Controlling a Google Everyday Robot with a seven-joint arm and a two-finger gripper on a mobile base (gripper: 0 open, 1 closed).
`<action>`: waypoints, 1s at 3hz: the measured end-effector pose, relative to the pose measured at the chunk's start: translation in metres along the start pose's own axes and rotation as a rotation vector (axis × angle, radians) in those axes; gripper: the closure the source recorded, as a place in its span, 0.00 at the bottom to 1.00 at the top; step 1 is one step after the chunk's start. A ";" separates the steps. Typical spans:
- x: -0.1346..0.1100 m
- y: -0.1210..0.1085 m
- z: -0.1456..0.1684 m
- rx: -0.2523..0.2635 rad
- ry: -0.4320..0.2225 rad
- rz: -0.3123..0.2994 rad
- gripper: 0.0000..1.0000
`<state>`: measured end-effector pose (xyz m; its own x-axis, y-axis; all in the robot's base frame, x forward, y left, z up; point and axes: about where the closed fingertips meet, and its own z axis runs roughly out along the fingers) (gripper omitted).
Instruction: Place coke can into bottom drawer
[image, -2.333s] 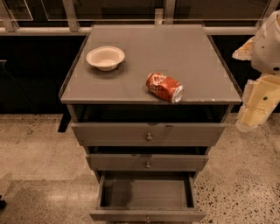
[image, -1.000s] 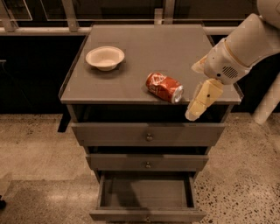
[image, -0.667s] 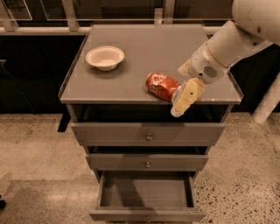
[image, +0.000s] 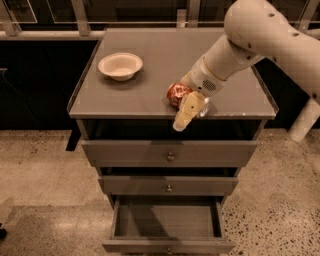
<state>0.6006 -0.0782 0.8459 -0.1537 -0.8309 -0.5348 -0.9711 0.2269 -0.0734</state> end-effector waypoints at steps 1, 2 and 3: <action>-0.001 -0.001 0.001 0.002 0.000 -0.002 0.09; -0.001 -0.001 0.001 0.002 0.000 -0.002 0.28; -0.001 -0.001 0.001 0.002 0.000 -0.002 0.51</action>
Offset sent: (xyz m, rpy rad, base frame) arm 0.0013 0.0009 -0.0007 -0.0007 -0.0027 0.0001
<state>0.6018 -0.0772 0.8452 -0.1521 -0.8313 -0.5347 -0.9710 0.2266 -0.0761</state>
